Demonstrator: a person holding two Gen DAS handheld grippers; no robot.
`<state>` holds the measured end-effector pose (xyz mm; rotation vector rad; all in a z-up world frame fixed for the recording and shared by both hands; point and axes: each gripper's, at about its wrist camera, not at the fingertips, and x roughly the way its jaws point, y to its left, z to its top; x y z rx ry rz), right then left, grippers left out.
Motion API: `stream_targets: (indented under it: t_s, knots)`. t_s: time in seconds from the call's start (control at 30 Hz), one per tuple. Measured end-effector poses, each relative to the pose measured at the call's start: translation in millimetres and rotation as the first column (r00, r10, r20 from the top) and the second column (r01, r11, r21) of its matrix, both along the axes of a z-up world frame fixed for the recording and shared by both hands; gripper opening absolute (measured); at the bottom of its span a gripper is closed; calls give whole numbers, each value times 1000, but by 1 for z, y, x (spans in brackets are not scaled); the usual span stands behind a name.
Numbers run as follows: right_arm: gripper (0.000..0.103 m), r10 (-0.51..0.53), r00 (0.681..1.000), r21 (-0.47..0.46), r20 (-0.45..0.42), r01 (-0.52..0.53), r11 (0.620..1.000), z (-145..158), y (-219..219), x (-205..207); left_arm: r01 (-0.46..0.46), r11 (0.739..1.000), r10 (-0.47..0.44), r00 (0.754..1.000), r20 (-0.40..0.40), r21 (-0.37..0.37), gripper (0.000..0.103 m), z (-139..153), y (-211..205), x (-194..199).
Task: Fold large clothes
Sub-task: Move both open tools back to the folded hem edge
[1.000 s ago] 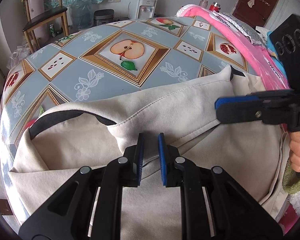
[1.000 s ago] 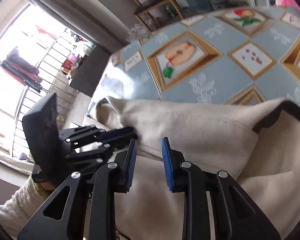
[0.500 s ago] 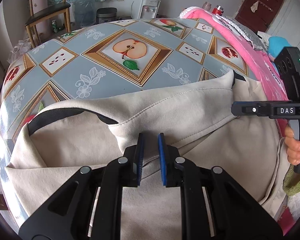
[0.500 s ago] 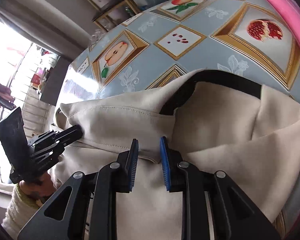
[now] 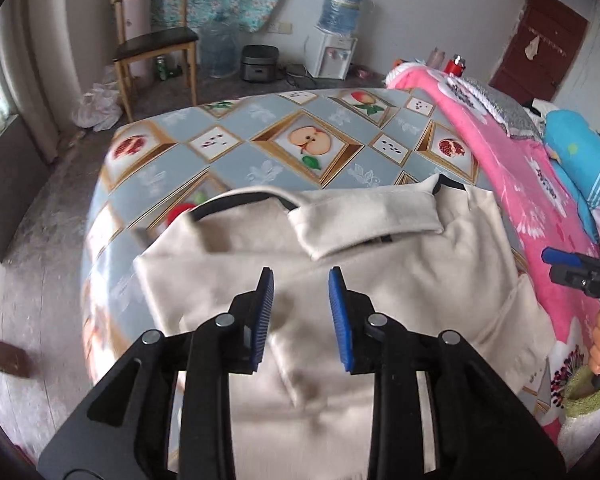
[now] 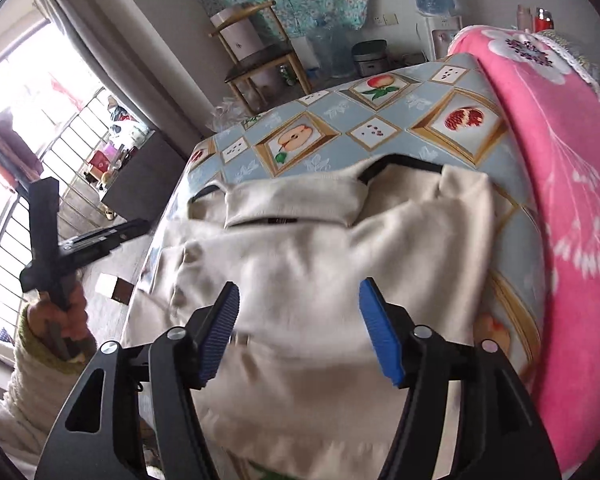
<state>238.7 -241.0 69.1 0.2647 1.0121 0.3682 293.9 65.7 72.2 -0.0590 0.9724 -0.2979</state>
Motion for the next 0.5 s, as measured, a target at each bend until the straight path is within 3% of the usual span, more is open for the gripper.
stream_targets:
  t_s: [0.07,0.3,0.5]
  knots:
    - [66,2,1000,-40,3,-2,999,-2,4,-19,-43,999,43,999,17,-15,35,4,19,-31]
    - [66,40,999,-184,-34,-46,982,-49,46,-68,-193,981,193,980,40,0,35,-24,61,-114]
    - [67,46,993,-308,-110,-78,948,-106,72,-76,-254,967,254,967,30,-14,35,-55,79,-143]
